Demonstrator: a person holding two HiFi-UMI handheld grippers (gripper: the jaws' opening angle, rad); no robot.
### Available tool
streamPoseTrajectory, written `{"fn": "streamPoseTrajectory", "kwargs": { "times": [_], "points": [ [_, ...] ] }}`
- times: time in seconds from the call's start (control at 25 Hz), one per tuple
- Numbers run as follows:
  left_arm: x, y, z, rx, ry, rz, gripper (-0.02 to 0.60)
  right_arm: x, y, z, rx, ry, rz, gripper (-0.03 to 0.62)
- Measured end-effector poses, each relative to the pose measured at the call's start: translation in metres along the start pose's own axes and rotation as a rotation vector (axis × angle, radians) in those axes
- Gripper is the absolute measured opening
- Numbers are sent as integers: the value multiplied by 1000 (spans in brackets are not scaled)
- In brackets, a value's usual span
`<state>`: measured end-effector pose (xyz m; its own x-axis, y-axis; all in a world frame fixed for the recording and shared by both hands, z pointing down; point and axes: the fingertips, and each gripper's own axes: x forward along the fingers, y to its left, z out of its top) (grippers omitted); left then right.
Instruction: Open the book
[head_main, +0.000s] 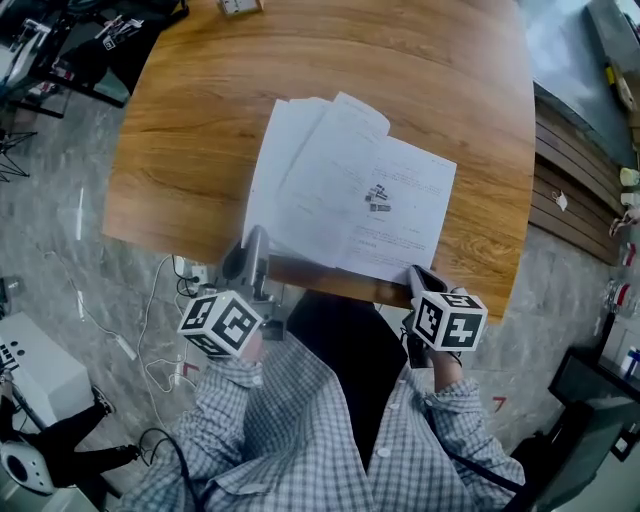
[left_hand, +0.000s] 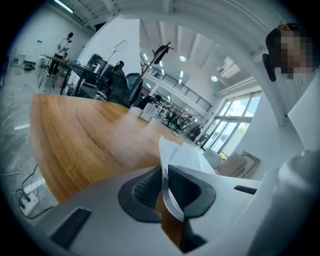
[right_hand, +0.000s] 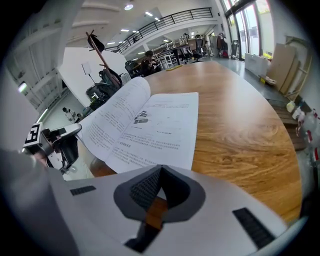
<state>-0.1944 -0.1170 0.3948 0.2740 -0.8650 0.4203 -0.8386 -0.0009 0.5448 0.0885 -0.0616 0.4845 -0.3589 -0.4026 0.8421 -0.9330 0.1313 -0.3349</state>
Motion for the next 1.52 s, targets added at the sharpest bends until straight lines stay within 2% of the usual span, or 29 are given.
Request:
{"fn": "streamPoseTrajectory", "kwargs": {
  "times": [0.2,0.28,0.44,0.56,0.64,0.8,0.92,1.16,1.32,1.52],
  "points": [
    [10,28,-17,-119,53,46,43,2,-2,1,13,-1,-8,20],
    [10,39,-24,-144,101,66,44,3,-2,2,23,1,-5,20],
    [6,62,-36,-72,226,151,53,3,-3,3,55,-5,4,20],
    [-3,81,-34,-61,232,210,52,4,-3,4,53,-4,3,20],
    [-9,85,-26,-48,208,212,52,5,-3,4,47,-2,7,20],
    [-10,64,-14,26,165,138,44,4,-3,4,65,-18,47,20],
    [-6,33,-12,76,160,73,16,-8,3,16,77,-87,89,20],
    [5,-75,-3,238,164,-161,11,-52,18,63,-23,-290,100,20],
    [10,-138,8,265,141,-297,9,-86,32,98,-70,-426,116,20],
    [13,-188,29,278,62,-400,9,-127,49,139,-156,-565,124,20]
  ]
}}
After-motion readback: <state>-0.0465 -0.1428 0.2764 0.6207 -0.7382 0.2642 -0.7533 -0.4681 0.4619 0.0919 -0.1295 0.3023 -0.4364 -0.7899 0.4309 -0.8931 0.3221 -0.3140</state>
